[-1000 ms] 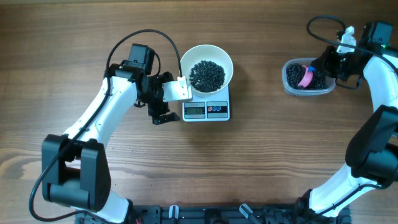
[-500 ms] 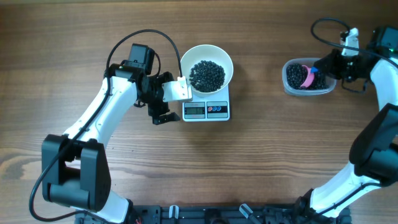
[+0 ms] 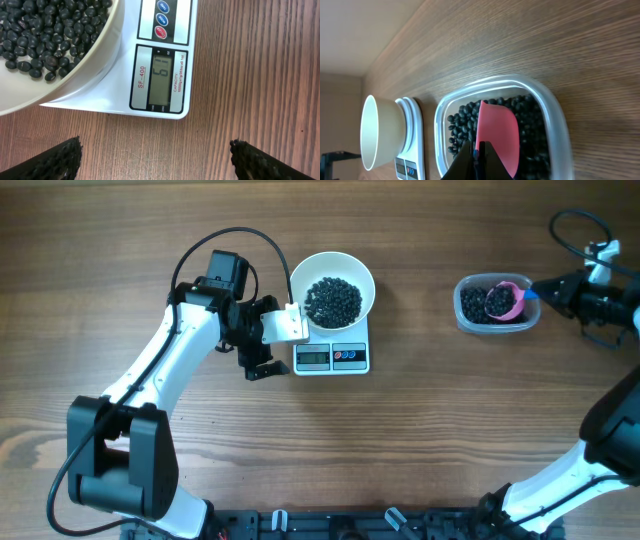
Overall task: Scoop item into bowl and weigh 150g on scale
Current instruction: 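Drag the pink scoop through the beans and lift it filled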
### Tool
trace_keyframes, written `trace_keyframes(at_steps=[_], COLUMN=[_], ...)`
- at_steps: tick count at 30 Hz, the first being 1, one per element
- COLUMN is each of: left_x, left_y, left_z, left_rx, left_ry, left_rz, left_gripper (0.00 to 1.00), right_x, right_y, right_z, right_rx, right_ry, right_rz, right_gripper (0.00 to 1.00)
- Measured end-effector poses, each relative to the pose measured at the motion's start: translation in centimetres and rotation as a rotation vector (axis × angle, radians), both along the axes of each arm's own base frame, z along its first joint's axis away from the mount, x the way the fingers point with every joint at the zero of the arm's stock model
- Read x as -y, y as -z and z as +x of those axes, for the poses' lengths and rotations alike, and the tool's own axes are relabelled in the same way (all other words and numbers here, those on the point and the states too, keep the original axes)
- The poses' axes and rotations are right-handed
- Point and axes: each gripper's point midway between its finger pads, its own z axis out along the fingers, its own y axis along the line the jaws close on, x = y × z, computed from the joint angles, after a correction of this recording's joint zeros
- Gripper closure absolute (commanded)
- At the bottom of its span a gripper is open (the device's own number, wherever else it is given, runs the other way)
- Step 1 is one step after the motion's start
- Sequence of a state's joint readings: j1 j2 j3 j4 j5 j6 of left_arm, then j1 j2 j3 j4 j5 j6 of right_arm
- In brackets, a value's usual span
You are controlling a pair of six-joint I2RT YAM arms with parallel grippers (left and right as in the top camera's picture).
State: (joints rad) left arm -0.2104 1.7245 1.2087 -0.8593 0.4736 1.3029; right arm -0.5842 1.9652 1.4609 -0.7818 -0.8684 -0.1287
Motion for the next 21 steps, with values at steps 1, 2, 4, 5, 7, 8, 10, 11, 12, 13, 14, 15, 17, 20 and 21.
trace_keyframes(at_steps=[1,2,4,5,7,8,10,11,12,13,14,15,17,20,21], left_x=[0.0,0.0,0.0,0.0,0.0,0.0,0.0,0.0,0.0,0.0,0.0,0.0,0.0,0.0,0.0], left_y=[0.0,0.0,0.0,0.0,0.0,0.0,0.0,0.0,0.0,0.0,0.0,0.0,0.0,0.0,0.0], left_z=[0.0,0.0,0.0,0.0,0.0,0.0,0.0,0.0,0.0,0.0,0.0,0.0,0.0,0.0,0.0], left_rx=[0.0,0.0,0.0,0.0,0.0,0.0,0.0,0.0,0.0,0.0,0.0,0.0,0.0,0.0,0.0], left_ry=[0.0,0.0,0.0,0.0,0.0,0.0,0.0,0.0,0.0,0.0,0.0,0.0,0.0,0.0,0.0], left_rz=[0.0,0.0,0.0,0.0,0.0,0.0,0.0,0.0,0.0,0.0,0.0,0.0,0.0,0.0,0.0], left_gripper=[0.0,0.0,0.0,0.0,0.0,0.0,0.0,0.0,0.0,0.0,0.01,0.0,0.0,0.0,0.0], right_x=[0.3,0.5,0.6,0.5,0.2,0.1,0.0,-0.1,-0.2,-0.3,-0.4,-0.6,-0.8,-1.4,-1.6], right_y=[-0.1,-0.2,-0.5,-0.7,-1.1,-1.2,-1.4,-1.6,-1.7,-1.9,-2.1,-2.3,-2.7,-3.7,-4.0], right_z=[-0.1,-0.1,-0.2,-0.1,0.0,0.0,0.0,0.0,0.1,0.1,0.1,0.1,0.2,0.2,0.3], right_rx=[0.0,0.002,0.012,0.021,0.036,0.039,0.04,0.043,0.046,0.051,0.057,0.065,0.08,0.113,0.123], right_ry=[0.009,0.018,0.025,0.023,0.016,0.016,0.018,0.018,0.019,0.017,0.014,0.009,0.001,-0.018,-0.024], right_rz=[0.006,0.017,0.041,0.054,0.079,0.088,0.106,0.116,0.129,0.141,0.151,0.163,0.187,0.242,0.262], right_gripper=[0.95,0.95,0.95,0.95,0.95,0.95,0.95,0.95,0.95,0.95,0.95,0.95,0.95,0.96,0.96])
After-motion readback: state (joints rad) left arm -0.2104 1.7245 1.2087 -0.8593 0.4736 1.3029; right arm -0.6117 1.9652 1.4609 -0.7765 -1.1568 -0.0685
